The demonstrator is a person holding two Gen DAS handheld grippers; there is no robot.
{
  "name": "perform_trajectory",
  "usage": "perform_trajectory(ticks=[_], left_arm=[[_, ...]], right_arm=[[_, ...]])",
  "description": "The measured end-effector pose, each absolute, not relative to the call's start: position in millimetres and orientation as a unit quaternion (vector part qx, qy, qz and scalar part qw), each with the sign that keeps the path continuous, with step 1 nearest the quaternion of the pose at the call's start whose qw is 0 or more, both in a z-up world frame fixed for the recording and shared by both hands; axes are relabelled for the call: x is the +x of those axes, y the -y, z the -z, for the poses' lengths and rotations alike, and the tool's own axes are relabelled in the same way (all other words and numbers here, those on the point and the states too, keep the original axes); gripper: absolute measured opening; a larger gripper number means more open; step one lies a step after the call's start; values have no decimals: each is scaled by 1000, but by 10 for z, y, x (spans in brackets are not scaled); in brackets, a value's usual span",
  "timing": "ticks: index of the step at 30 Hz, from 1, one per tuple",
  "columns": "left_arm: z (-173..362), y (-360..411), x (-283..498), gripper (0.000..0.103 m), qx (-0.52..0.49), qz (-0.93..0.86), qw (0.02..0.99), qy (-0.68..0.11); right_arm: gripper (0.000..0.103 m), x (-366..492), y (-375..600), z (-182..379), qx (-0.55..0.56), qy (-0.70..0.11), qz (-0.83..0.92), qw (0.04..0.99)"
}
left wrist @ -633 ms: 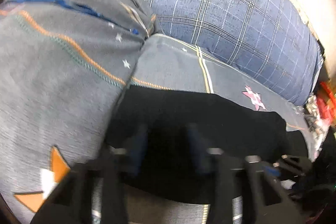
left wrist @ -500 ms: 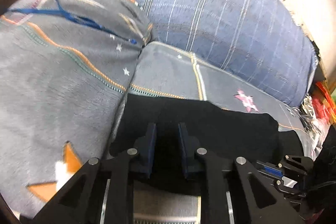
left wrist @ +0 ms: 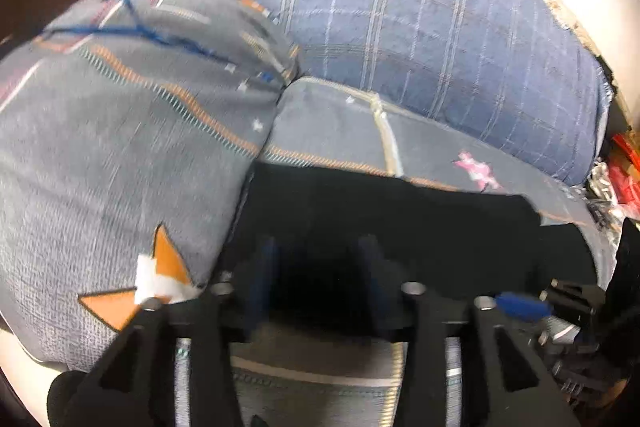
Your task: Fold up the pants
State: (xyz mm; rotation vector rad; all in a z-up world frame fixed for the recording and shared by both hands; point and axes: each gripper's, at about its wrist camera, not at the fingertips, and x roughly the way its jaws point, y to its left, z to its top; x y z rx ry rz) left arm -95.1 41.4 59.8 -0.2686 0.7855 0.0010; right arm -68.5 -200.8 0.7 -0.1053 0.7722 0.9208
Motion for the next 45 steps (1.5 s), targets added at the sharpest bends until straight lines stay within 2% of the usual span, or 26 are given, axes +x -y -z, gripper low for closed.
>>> perform_trajectory(ticks=[3,7,11,12,13,15,20,21,22,24,28,30,33,36,38,39,40,41,42,45], left_arm=[[-656,-281,-887,49,-125,19,916,-379],[-545,-28,-753,49,-115,53,907,-401],[-357,183,-717,50,-93,64,897,-427],[-316,205,-722,50,-91,65,894,-433],[-282,219,-739,50,-88,65,893,-437],[-216,247,-783,50,-77,66,892,-440],[-220,329,-773,54,-58,65,894,-439],[-241,326,-773,54,-61,66,895,-437],[-273,333,-788,54,-59,66,897,-433],[-339,349,-818,54,-60,70,901,-424],[-459,476,-802,62,-63,94,904,-412],[-462,563,-747,62,-60,103,902,-414],[-427,702,-644,62,-68,116,897,-421],[-394,866,-588,62,-66,125,896,-421],[-370,972,-567,62,-58,129,894,-424],[-357,1020,-555,62,-55,132,893,-426],[-346,1044,-549,62,-52,133,892,-428],[-342,1069,-548,62,-50,133,892,-429],[-340,1085,-550,62,-50,131,892,-430],[-343,1037,-556,62,-56,126,891,-432]], right_arm=[[27,-532,2383,-167,-19,-350,-378,857],[35,-150,2828,-243,39,-359,-299,883],[37,280,2862,-25,84,-409,-303,857],[34,351,2843,19,95,-416,-312,849],[14,387,2811,24,98,-411,-323,847],[12,368,2762,-20,73,-391,-308,864],[14,376,2726,160,68,-406,-281,867],[19,347,2771,134,79,-403,-286,866],[35,315,2843,93,96,-406,-295,860],[59,196,3087,-16,109,-397,-280,867],[63,-141,3876,-205,76,-355,-179,915],[65,-215,4288,-222,50,-350,-107,929],[65,-166,4836,-150,49,-370,-19,928],[65,-37,5144,1,90,-393,-14,915],[63,80,5177,114,96,-404,-28,909],[48,145,5163,168,91,-410,-24,907],[22,199,5146,205,94,-412,-34,906],[13,206,5151,201,103,-407,-48,907],[7,184,5140,179,100,-406,-52,907],[6,-6,5088,-27,71,-375,-51,923]])
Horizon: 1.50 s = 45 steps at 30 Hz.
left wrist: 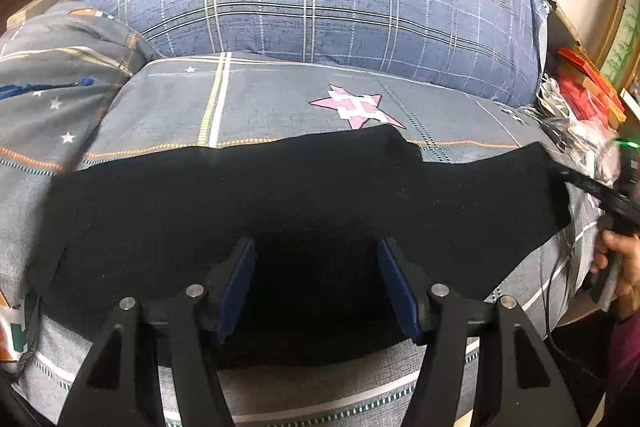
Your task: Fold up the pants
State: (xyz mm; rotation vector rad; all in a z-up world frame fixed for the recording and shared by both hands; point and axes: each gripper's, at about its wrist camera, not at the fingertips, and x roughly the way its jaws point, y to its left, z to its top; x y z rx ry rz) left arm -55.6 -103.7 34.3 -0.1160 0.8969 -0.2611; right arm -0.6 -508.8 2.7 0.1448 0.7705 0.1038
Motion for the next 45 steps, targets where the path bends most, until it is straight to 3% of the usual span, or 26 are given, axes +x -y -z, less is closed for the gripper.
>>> perform_trajectory(ticks=[3,8,14,15,17,18,19,20,30,32,33,34,45], left_arm=[[-367,948,-585,62,-60,118,894,-427],[-372,736,-663,63,-72,94,899,-422],[-432,295,-808,63,-88,52,904,-415],[-439,224,-828,65,-92,46,904,-415],[-448,95,-866,71,-103,37,904,-414],[-450,47,-886,73,-109,35,903,-413],[-446,3,-903,73,-115,33,903,-414],[-437,-16,-911,73,-117,33,902,-415],[-341,-11,-954,76,-126,39,896,-424],[-326,-27,-953,78,-128,39,895,-426],[-322,-20,-950,79,-126,39,895,-427],[-322,-5,-948,79,-121,37,896,-426],[-313,118,-883,79,-103,26,899,-425]], right_arm=[[6,-264,5238,-198,85,-345,-28,934],[2,-295,5337,124,58,-407,23,911],[4,-325,5257,4,46,-390,38,919],[7,-368,5214,-71,48,-384,37,922],[28,-426,5073,-218,64,-359,9,931],[48,-442,4974,-282,73,-349,-17,934],[62,-438,4809,-344,80,-342,-62,934],[62,-403,4694,-378,81,-341,-92,932],[61,78,3123,-242,22,-362,-274,891],[47,205,3002,-155,32,-374,-299,878],[17,251,2970,-103,31,-384,-304,871],[7,310,2931,-45,22,-395,-301,867],[8,317,2856,24,-9,-385,-276,881]])
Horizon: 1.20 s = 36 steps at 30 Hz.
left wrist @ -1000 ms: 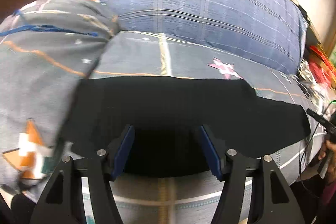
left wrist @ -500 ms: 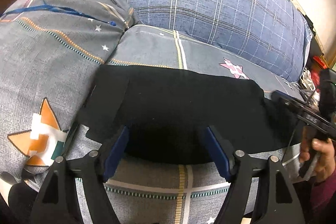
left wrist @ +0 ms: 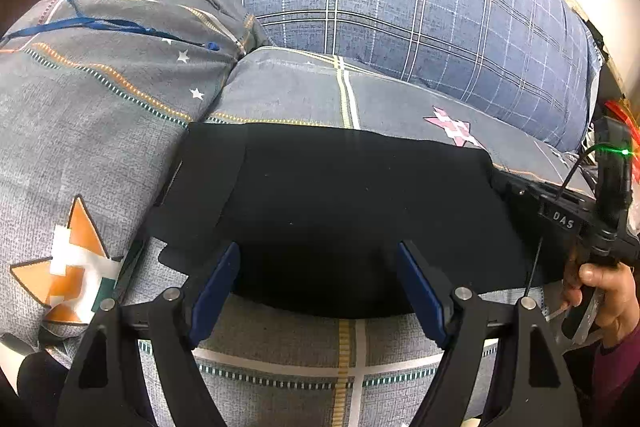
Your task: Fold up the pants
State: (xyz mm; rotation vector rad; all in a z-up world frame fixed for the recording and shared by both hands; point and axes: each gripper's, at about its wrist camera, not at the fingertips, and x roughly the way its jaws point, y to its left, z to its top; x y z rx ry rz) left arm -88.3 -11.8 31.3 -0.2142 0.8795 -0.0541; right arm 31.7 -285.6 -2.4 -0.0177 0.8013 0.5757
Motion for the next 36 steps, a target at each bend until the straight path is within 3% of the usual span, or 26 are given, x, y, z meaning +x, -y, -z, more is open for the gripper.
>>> perform_trajectory(ticks=[2,4,6,26,27,28,29,36], left_arm=[[-330,131,-893,79,-96,26,901,-422],[-349,138,-903,79,-91,27,902,-421],[-378,137,-906,79,-89,26,904,-417],[-493,-302,-906,81,-109,-24,904,-412],[-472,-300,-904,81,-109,-24,904,-414],[-442,-290,-906,81,-109,-24,903,-416],[-418,-282,-904,81,-108,-23,902,-418],[-254,-236,-913,81,-106,-20,892,-440]], right_arm=[[14,301,2930,-14,15,-386,-275,881],[48,269,3021,-80,42,-389,-269,880],[55,168,3057,-187,46,-373,-275,885],[56,-644,1860,-31,-117,-343,-413,835],[49,-630,1804,23,-125,-351,-413,831],[32,-620,1765,74,-127,-359,-415,826],[27,-623,1759,108,-127,-363,-416,824],[25,-654,1813,158,-106,-377,-428,815]])
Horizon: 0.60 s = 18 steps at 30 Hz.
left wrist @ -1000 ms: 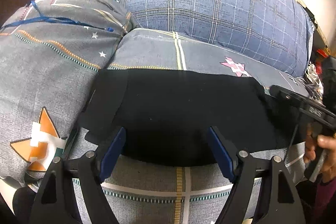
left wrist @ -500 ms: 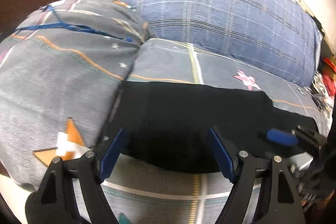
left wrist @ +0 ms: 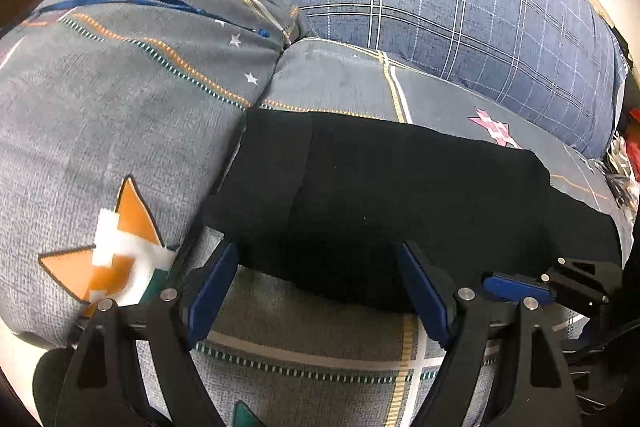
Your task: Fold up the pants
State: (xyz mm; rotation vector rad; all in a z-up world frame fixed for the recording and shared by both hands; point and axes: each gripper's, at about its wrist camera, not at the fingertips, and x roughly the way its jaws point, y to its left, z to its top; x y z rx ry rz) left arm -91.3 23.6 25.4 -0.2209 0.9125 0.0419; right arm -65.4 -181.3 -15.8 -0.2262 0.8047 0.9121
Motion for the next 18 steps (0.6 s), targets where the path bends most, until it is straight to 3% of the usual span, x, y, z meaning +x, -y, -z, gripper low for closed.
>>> perform_trajectory(ticks=[5,7,9,14,18], left_arm=[[-399,-251,-954,81,-113,-15,901,-419],[-435,-229,-935,86,-111,-13,905,-411],[-434,-170,-899,86,-112,-6,905,-409],[-376,117,-801,86,-96,16,906,-413],[-362,314,-772,86,-94,32,907,-410]], right_arm=[[28,-620,1995,8,-69,-382,-420,820],[53,-621,2152,-51,-49,-380,-400,833],[62,-626,2313,-77,-27,-374,-378,846],[62,-595,2659,-35,19,-384,-327,863],[72,-591,2855,14,28,-389,-291,874]])
